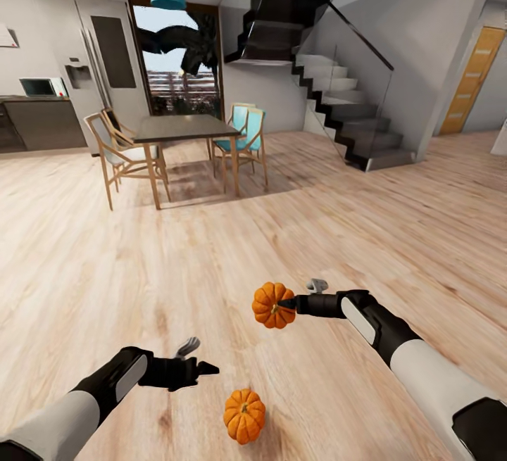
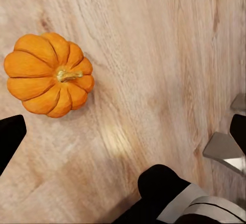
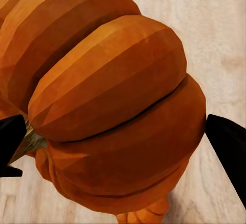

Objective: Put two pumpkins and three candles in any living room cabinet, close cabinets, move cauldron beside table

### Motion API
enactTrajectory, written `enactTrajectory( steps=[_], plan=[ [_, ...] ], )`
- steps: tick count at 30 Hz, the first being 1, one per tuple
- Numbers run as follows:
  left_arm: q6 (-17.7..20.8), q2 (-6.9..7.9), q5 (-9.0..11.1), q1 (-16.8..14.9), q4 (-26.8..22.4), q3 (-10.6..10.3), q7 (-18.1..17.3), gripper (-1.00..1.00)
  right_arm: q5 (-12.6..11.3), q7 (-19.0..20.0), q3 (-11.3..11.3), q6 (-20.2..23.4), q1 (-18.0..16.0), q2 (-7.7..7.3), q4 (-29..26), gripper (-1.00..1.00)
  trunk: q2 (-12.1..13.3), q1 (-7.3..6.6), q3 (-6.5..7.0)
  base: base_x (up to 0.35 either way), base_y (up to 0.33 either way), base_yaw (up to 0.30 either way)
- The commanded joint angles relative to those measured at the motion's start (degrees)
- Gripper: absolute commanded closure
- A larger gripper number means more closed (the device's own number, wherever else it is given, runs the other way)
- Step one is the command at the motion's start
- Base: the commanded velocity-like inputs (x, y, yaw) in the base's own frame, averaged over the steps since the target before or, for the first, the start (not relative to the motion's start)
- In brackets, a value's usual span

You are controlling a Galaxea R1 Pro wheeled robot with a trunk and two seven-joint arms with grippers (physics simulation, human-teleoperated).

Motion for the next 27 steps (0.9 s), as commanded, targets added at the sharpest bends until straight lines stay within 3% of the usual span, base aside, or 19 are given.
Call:
enactTrajectory(
  steps=[1,7,10,15,27],
  plan=[
    [0.26,0.05,0.22,-0.03,-0.05,-0.26,-0.47,-1.00,-0.30,-0.30,0.23,0.21,-0.06,-0.06,-0.07,1.00,-0.03,-0.01,-0.15,0.048,0.022,-0.049],
    [0.56,-0.36,0.03,-0.04,0.01,-0.73,-1.17,-1.00,-0.31,-0.30,0.18,1.76,-0.07,-0.06,-0.07,1.00,-0.03,-0.01,-0.71,0.017,0.008,-0.017],
    [0.72,-2.01,-0.20,-0.04,0.21,-1.06,-1.19,-1.00,-0.34,-0.30,0.16,3.66,-0.06,-0.06,-0.27,1.00,-0.03,-0.01,-0.95,0.001,0.001,-0.001],
    [0.78,-3.62,-3.26,-0.04,1.44,-1.13,-1.17,-1.00,-0.34,-0.30,0.08,4.41,-0.03,-0.06,-0.62,1.00,-0.09,0.12,-2.14,0.000,0.000,0.000],
    [0.76,-3.90,-4.05,-0.04,2.39,-1.09,-1.15,-1.00,-0.34,-0.28,0.06,4.58,-0.04,-0.06,-1.44,1.00,-0.25,0.43,-4.81,0.000,0.000,0.000]
  ],
)
